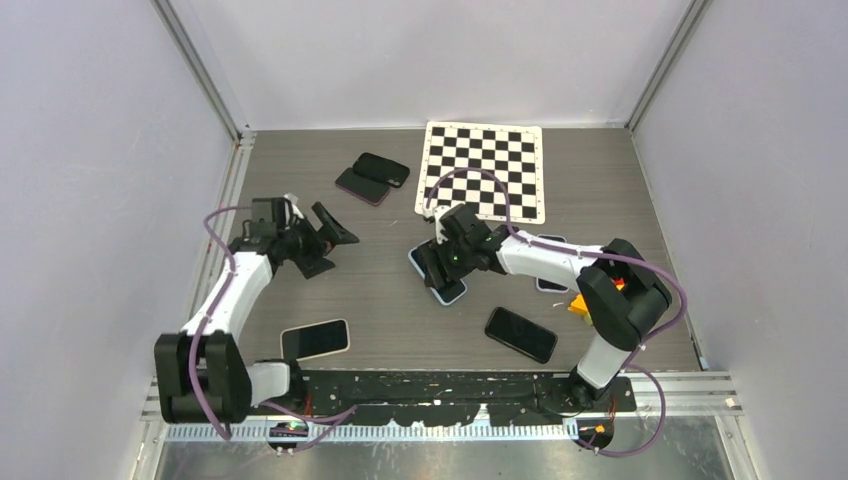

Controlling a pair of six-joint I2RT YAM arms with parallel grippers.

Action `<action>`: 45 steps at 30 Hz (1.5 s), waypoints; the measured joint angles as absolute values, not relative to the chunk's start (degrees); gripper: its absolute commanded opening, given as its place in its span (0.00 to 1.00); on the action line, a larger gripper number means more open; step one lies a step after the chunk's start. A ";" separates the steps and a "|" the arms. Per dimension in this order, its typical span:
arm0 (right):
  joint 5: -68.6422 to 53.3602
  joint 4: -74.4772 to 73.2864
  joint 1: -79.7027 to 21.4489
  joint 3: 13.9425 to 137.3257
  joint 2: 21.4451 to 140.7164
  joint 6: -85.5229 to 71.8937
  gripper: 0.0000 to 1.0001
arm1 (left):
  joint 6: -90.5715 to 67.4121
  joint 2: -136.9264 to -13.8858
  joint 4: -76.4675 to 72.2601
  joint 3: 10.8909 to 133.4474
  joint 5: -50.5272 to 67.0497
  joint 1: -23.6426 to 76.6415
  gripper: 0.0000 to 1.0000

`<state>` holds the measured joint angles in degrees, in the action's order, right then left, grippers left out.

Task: Take the phone out of the phone case
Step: Pick up the phone at the center of the board.

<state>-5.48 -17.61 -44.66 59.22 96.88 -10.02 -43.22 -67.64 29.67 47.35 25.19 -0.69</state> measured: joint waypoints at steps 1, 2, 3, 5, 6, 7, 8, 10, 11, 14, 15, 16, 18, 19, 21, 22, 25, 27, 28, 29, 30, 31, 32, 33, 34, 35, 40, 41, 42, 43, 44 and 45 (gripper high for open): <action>-6.35 -16.36 -43.68 59.22 96.88 -11.20 0.39 | -44.45 -69.21 27.64 46.28 26.65 -0.12 0.95; -7.16 -15.33 -43.07 59.24 96.88 -12.10 0.39 | -45.19 -70.59 26.11 45.58 27.79 0.67 0.95; -8.21 -14.13 -42.46 59.35 97.01 -13.15 0.39 | -46.37 -72.42 24.21 45.06 29.06 2.00 0.95; -10.35 -12.62 -41.82 60.69 97.95 -14.96 0.39 | -47.66 -75.48 21.15 44.82 31.16 4.82 0.94; -11.16 -12.21 -41.76 61.82 98.76 -15.64 0.39 | -47.99 -76.42 19.84 44.82 31.73 5.82 0.94; -11.81 -11.99 -41.78 62.96 99.61 -16.10 0.38 | -48.40 -77.45 18.26 44.88 32.40 7.05 0.94; -12.53 -11.75 -41.82 64.55 100.71 -16.82 0.39 | -48.88 -78.28 16.91 45.01 32.86 8.03 0.94; -13.67 -11.11 -41.89 67.31 102.59 -18.00 0.39 | -49.36 -79.64 15.38 45.80 33.30 9.41 0.94; -14.13 -10.70 -41.89 68.45 103.33 -18.57 0.39 | -49.60 -80.20 14.74 46.26 33.32 9.67 0.93; -15.22 -10.00 -41.93 70.76 104.53 -20.05 0.39 | -50.63 -82.41 12.95 48.16 33.32 9.74 0.91; -15.53 -9.87 -41.93 71.33 104.75 -20.34 0.39 | -50.87 -83.46 12.25 48.95 33.34 9.74 0.88; -15.92 -9.80 -41.93 71.96 105.06 -20.64 0.39 | -51.07 -84.16 11.73 49.34 33.39 9.74 0.85; -16.40 -9.74 -41.93 73.03 105.67 -20.97 0.39 | -51.75 -85.41 10.48 49.69 33.71 9.76 0.77; -16.67 -9.78 -41.93 73.60 106.04 -21.06 0.39 | -52.05 -85.91 9.87 49.71 33.89 9.82 0.73; -17.10 -9.80 -41.95 74.46 106.59 -21.17 0.39 | -52.27 -86.85 9.32 49.89 34.15 10.11 0.65; -17.37 -9.82 -41.98 74.74 106.78 -21.19 0.39 | -52.34 -87.31 9.17 50.06 34.22 10.26 0.63; -18.06 -10.11 -42.04 75.42 107.00 -21.47 0.39 | -52.29 -88.01 8.54 50.65 34.26 10.85 0.60; -18.76 -10.57 -42.13 76.47 107.37 -22.09 0.40 | -52.23 -88.03 8.32 51.03 34.24 11.31 0.60; -19.11 -10.85 -42.19 77.28 107.77 -22.50 0.39 | -52.18 -88.07 8.29 51.33 34.24 11.57 0.59; -19.49 -11.11 -42.28 78.11 108.22 -22.90 0.39 | -52.14 -88.16 8.19 51.57 34.24 11.68 0.57; -19.81 -11.38 -42.41 79.07 108.84 -23.18 0.39 | -52.10 -88.31 7.92 51.86 34.24 11.84 0.54; -20.12 -11.64 -42.54 79.96 109.45 -23.55 0.40 | -52.07 -88.60 7.88 52.31 34.24 11.94 0.51; -20.36 -11.99 -42.65 80.75 109.97 -23.94 0.40 | -52.05 -88.99 7.66 52.73 34.17 12.01 0.47; -20.67 -12.34 -42.72 81.49 110.52 -24.36 0.40 | -51.90 -89.47 7.44 53.21 34.13 12.01 0.44; -20.78 -12.43 -42.81 81.80 110.80 -24.64 0.40 | -51.90 -89.84 7.29 53.54 34.11 12.01 0.40; -20.95 -12.69 -42.89 82.08 111.07 -25.08 0.41 | -51.70 -90.28 7.05 53.82 34.09 12.01 0.32; -21.85 -14.87 -42.78 83.26 111.18 -26.74 0.65 | -49.63 -91.20 7.86 54.17 33.08 11.99 0.00; -21.91 -15.18 -42.63 83.50 111.20 -26.70 0.74 | -49.60 -91.31 7.66 54.30 33.32 11.92 0.00; -22.13 -15.40 -42.63 83.68 111.26 -26.83 0.88 | -49.10 -91.31 7.81 54.46 33.23 11.94 0.00; -22.24 -15.59 -42.59 83.70 111.28 -26.94 0.92 | -48.93 -91.31 8.03 54.57 33.23 11.97 0.00; -22.46 -15.62 -42.50 83.70 111.28 -27.20 0.95 | -48.64 -91.39 8.45 54.85 33.23 11.97 0.00; -23.09 -15.42 -42.35 83.66 111.28 -27.46 0.96 | -47.99 -91.55 8.97 55.35 33.04 11.99 0.00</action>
